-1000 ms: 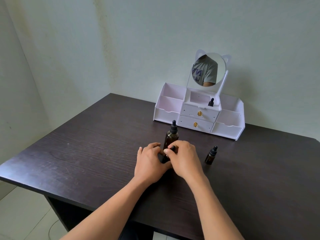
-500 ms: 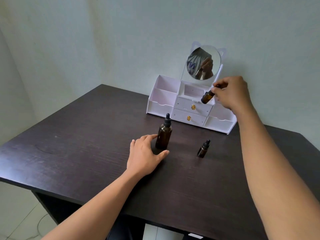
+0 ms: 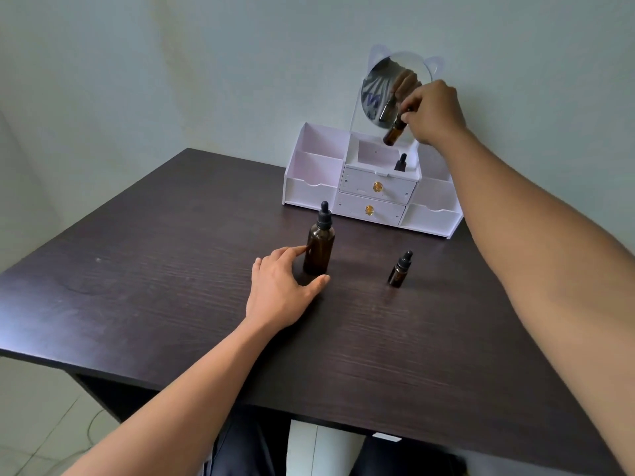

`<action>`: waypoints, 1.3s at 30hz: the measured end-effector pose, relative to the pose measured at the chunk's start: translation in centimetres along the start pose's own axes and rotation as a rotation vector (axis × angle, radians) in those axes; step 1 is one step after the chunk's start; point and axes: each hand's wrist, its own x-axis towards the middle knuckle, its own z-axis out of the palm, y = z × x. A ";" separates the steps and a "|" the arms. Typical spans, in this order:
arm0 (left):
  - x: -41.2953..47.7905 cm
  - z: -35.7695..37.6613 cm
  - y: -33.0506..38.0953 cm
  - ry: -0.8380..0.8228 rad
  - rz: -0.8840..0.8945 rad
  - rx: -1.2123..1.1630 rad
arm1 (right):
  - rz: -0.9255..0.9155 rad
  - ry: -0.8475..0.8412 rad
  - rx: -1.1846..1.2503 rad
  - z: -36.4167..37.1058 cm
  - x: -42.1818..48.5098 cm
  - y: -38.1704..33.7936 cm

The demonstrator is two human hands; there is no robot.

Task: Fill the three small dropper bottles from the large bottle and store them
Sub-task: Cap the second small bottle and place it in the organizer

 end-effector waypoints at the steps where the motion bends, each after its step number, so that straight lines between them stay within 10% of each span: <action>1: 0.0 0.0 0.0 0.000 0.002 -0.004 | -0.002 -0.008 -0.019 0.2 0.0 0.1; 39: -0.1 -0.3 0.5 -0.018 -0.029 -0.016 | 0.034 -0.157 -0.107 2.7 -0.4 2.6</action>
